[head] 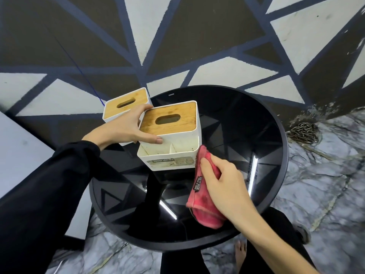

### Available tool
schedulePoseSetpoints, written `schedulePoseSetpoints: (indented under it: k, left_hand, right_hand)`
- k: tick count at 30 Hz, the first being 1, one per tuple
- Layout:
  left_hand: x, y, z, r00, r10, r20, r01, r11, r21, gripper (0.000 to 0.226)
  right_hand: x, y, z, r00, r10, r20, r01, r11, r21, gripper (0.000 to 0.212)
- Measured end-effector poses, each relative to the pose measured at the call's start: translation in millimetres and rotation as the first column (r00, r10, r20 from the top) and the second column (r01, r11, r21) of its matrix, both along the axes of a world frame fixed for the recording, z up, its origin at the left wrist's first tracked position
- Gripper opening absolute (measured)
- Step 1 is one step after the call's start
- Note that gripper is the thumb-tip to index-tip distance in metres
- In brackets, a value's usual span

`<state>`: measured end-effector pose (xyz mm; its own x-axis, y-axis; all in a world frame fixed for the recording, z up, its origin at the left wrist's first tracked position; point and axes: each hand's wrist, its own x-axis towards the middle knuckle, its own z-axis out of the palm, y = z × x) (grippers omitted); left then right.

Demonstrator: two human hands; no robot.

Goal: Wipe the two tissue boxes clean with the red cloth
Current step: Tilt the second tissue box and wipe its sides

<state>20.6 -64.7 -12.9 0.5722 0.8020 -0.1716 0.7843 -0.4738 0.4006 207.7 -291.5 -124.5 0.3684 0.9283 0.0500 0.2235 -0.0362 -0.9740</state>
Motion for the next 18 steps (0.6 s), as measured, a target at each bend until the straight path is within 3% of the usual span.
schedulePoseSetpoints:
  k: [4,8,12,18]
  left_hand:
    - [5.2,-2.5,-4.9,0.999,0.022,0.036,-0.023,0.999,0.036,0.116]
    - [12.8,-6.4,-6.2,0.997,0.048,0.058,-0.051,0.998,0.048,0.111]
    - [11.7,-7.6,-6.0,0.996,0.059,0.070,-0.063,0.997,0.054,0.115]
    - [5.1,-8.2,-13.4,0.993,0.081,0.086,-0.086,0.995,0.057,0.139]
  right_hand:
    - [9.3,15.6,10.1,0.997,-0.076,-0.020,0.076,0.997,0.001,0.041]
    - [22.5,26.6,14.9,0.996,-0.086,0.010,0.086,0.996,-0.023,0.043]
    - [19.1,19.0,12.5,0.999,-0.037,0.015,0.038,0.999,-0.038,0.044]
    - [19.2,3.4,11.0,0.995,0.042,0.088,-0.040,0.999,-0.019,0.039]
